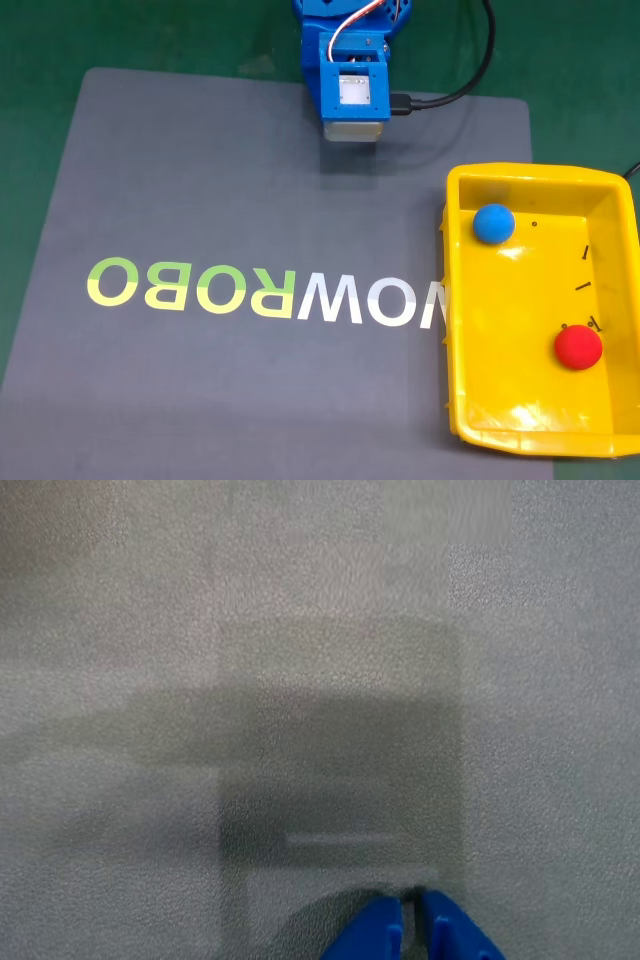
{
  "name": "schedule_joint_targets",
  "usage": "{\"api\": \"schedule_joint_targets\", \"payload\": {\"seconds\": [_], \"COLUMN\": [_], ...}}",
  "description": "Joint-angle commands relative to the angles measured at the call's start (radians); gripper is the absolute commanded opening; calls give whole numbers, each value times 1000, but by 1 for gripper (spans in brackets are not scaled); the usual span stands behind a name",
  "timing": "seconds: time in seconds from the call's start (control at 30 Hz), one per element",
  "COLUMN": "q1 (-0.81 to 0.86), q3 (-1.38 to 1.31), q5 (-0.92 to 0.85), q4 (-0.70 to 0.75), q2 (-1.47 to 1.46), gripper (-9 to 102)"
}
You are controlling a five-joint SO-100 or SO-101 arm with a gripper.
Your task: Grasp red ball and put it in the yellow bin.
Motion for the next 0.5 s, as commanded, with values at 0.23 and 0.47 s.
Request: {"api": "schedule_joint_targets", "payload": {"seconds": [0.23, 0.47], "q1": [32, 41], "q3": [34, 34], "q5": [2, 0], "q4": [2, 2], "q2": [15, 15], "gripper": [0, 0]}}
